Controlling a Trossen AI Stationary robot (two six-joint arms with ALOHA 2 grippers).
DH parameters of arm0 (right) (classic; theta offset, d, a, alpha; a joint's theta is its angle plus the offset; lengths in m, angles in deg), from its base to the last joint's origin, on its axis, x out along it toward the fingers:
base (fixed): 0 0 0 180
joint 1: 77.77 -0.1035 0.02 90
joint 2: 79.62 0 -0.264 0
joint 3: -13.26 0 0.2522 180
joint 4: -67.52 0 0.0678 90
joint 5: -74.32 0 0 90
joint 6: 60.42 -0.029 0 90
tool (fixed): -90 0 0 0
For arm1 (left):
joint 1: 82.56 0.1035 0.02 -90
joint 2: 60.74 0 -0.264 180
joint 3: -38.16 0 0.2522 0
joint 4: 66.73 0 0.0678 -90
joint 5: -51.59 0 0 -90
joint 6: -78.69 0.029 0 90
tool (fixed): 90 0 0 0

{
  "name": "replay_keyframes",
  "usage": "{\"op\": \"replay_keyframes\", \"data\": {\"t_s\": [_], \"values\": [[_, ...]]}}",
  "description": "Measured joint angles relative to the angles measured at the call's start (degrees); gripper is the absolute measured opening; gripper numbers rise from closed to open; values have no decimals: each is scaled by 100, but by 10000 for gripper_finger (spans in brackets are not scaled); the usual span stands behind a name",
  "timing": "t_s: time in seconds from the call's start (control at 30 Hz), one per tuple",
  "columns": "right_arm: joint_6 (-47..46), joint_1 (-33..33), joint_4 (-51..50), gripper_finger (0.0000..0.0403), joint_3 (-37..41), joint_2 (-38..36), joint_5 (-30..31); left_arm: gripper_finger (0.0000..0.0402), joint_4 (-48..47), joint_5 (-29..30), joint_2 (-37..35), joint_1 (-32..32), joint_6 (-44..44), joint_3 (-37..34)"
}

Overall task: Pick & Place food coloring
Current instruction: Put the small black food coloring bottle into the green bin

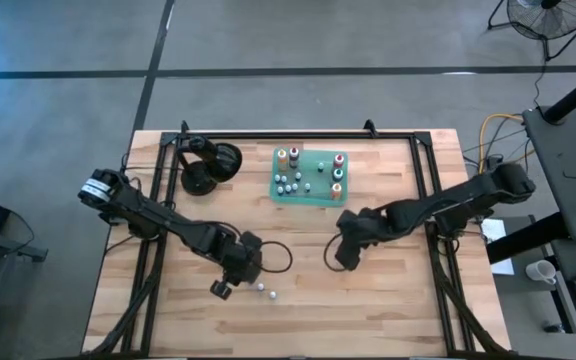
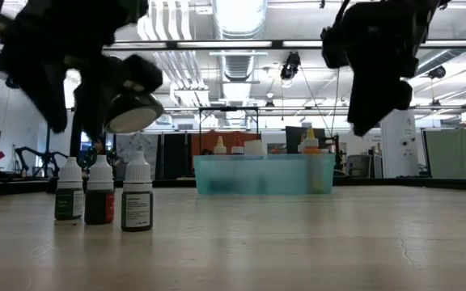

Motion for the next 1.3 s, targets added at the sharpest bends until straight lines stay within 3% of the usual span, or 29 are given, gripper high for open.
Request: {"op": "replay_keyframes", "data": {"t_s": [0.37, 0.77, 1.0, 1.3], "values": [[-367, -314, -9, 182, -286, 588, -43, 99, 451, 78, 7, -215, -760, -240], [-332, -320, -1, 182, -323, 586, -36, 203, 840, 147, 5, -214, -765, -450], [-318, -320, -3, 182, -321, 586, -22, 204, 1104, 149, 130, -214, -764, -607], [-319, -320, -3, 182, -319, 584, 25, 174, 1145, 149, 278, -203, -698, -607]]}}
